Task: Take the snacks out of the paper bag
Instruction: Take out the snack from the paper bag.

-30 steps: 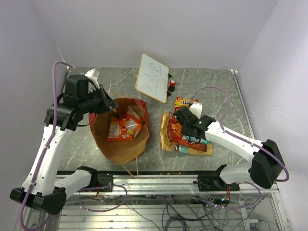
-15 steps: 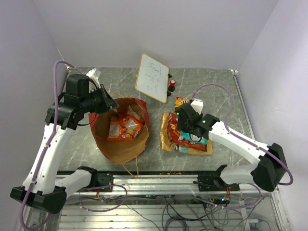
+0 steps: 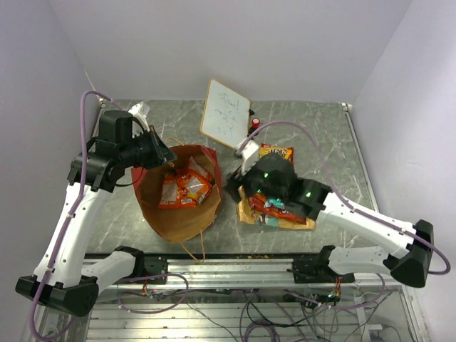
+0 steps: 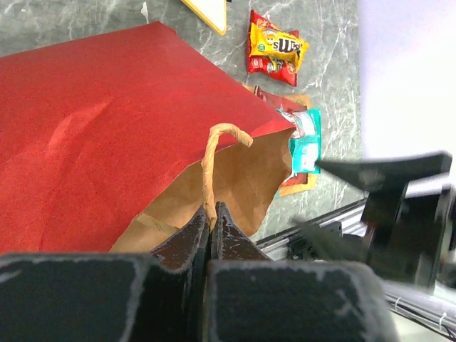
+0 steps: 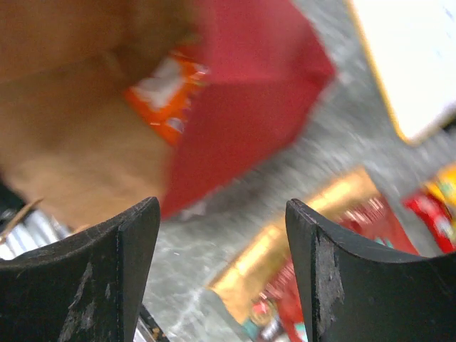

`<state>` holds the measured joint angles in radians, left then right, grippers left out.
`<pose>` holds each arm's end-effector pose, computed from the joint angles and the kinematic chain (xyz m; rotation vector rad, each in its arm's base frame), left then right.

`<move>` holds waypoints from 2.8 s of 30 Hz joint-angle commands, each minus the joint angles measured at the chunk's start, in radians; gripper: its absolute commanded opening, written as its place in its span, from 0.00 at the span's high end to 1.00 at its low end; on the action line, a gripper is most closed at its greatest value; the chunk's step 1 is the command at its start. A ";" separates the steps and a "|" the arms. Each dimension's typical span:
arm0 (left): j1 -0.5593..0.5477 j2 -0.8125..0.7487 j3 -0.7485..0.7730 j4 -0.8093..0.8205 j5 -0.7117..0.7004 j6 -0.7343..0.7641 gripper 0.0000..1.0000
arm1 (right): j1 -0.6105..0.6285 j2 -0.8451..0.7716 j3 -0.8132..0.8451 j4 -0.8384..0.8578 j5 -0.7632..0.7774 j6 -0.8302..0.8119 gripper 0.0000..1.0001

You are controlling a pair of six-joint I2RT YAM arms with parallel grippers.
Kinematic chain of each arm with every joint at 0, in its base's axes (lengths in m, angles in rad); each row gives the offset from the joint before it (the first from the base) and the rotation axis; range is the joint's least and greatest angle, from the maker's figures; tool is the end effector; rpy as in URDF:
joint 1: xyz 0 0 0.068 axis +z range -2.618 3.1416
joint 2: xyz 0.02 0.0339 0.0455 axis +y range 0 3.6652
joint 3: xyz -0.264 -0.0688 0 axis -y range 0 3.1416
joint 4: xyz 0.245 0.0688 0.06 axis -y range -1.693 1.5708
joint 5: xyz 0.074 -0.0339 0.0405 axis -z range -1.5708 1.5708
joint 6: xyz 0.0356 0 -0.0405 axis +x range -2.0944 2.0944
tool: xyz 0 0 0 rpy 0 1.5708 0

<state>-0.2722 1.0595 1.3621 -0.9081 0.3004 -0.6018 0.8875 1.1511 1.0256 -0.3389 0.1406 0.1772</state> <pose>0.1856 -0.0627 0.4125 -0.1938 2.2568 -0.8104 0.1685 0.1990 0.3345 -0.6351 1.9711 0.5229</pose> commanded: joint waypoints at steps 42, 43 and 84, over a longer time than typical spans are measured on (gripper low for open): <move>-0.004 -0.006 0.116 -0.010 0.019 -0.047 0.93 | 0.332 1.023 0.382 0.762 0.649 -0.506 0.43; -0.004 -0.006 0.112 -0.007 0.022 -0.048 0.93 | 0.329 1.028 0.387 0.756 0.643 -0.501 0.49; -0.004 0.068 0.127 0.024 -0.090 -0.040 0.93 | 0.408 -0.132 0.271 0.165 0.445 -0.081 1.00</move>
<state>-0.2722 1.1198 1.4746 -0.9092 0.2615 -0.6292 1.2972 1.0691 1.2213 -0.1421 0.4061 0.0818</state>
